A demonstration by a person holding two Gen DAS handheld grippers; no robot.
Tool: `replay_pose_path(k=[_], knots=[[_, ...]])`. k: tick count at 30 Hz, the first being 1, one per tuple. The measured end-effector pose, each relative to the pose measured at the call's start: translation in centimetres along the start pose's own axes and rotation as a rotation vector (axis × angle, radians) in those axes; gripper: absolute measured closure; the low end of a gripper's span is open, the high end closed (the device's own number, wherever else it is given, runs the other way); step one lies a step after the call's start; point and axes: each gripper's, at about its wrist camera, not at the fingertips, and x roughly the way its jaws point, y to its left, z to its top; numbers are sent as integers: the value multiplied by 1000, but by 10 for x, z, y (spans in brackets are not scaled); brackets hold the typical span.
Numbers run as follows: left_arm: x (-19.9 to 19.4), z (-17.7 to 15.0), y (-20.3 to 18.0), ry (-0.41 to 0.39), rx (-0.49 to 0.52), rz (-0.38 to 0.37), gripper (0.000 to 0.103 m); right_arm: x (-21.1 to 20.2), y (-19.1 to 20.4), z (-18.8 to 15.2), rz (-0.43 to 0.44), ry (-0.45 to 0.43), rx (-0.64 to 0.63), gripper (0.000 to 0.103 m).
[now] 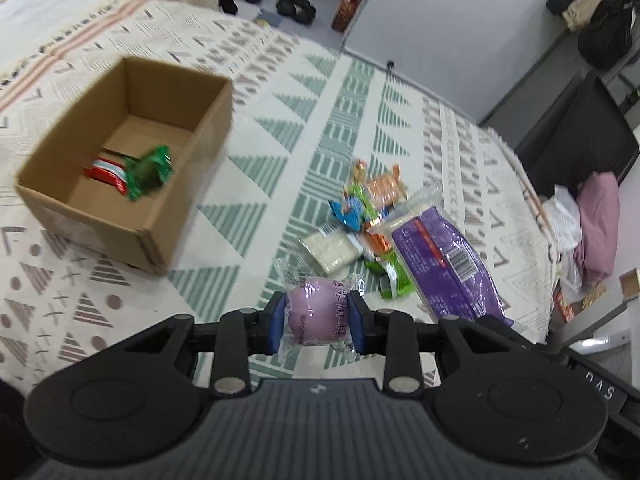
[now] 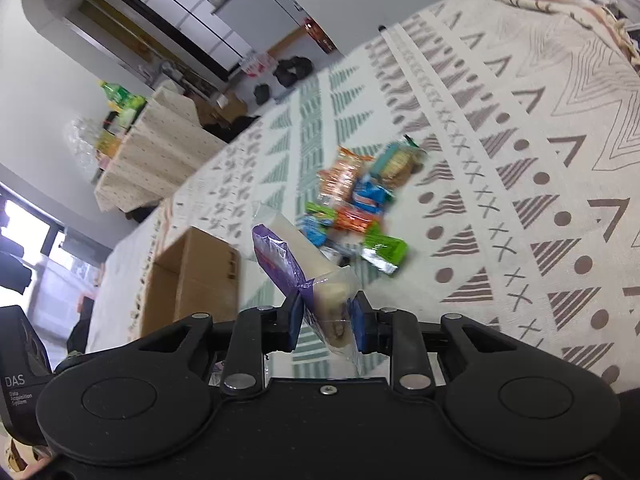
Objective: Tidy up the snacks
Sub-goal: 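Carry both snacks over the box and open both tools to release them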
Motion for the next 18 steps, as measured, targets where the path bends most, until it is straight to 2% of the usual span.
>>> replay_pose_path(k=[9, 18], knots=[[-56, -6, 6, -94, -42, -25, 71, -34, 35, -17, 49, -65, -57, 80], [-89, -13, 17, -130, -54, -59, 71, -74, 50, -37, 56, -148, -54, 82]])
